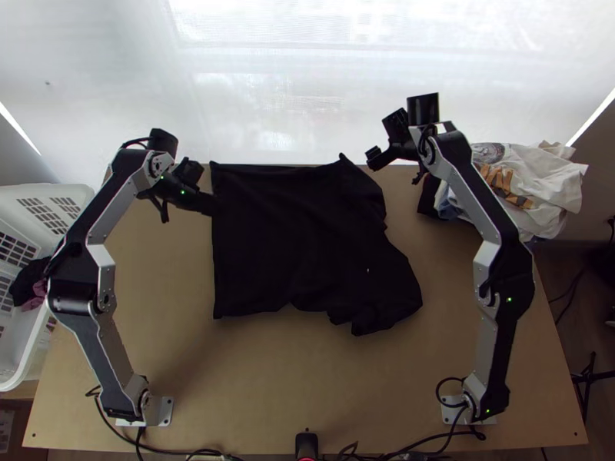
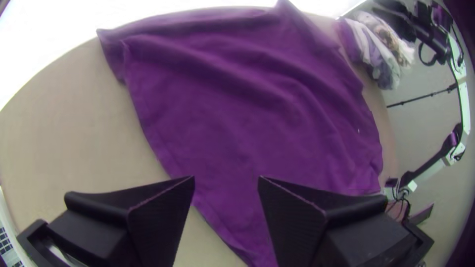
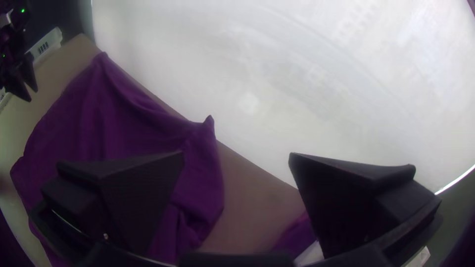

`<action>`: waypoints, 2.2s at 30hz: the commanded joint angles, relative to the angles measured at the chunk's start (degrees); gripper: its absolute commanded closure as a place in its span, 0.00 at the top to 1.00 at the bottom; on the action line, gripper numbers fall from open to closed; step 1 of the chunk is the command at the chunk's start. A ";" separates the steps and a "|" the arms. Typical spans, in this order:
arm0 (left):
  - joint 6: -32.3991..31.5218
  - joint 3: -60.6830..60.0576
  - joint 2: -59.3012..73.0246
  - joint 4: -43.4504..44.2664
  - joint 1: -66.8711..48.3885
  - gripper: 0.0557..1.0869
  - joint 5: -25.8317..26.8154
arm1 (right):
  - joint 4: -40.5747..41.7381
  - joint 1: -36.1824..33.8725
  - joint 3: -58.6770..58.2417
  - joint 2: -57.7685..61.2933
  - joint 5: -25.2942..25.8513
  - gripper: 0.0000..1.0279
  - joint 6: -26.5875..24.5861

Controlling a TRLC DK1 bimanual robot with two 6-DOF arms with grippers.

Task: Fold the t-shirt

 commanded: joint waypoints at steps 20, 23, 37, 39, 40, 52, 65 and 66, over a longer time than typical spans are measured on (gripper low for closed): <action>1.68 -46.44 -29.63 1.49 -12.53 0.63 -5.88 | 0.51 -0.10 -15.38 -17.52 -0.12 0.95 1.51; 1.32 -47.58 -29.63 2.45 -12.62 0.63 -6.15 | 0.69 0.07 -16.52 -18.40 -0.12 0.95 1.51; -3.69 -52.15 -25.58 12.65 -15.35 0.37 -5.88 | 0.78 0.34 -18.81 -20.59 -0.12 0.95 1.07; -4.04 -52.33 -25.06 13.35 -15.61 0.26 -5.53 | 0.78 0.34 -19.34 -20.95 -0.12 0.95 1.07; -4.12 -52.41 -25.14 13.61 -15.61 0.20 -5.44 | 0.78 0.34 -19.69 -21.12 -0.12 0.95 1.07; -2.72 -53.91 -34.72 7.99 -11.48 0.03 -5.53 | 0.78 0.87 -22.50 -23.93 -0.12 0.95 0.81; 11.96 -59.36 -46.41 -4.76 6.28 0.03 -5.53 | 0.78 1.92 -25.49 -27.19 -0.12 0.95 0.46; 13.19 -59.45 -46.94 -5.81 7.68 0.03 -5.62 | 0.78 1.92 -25.49 -27.27 -0.12 0.95 0.28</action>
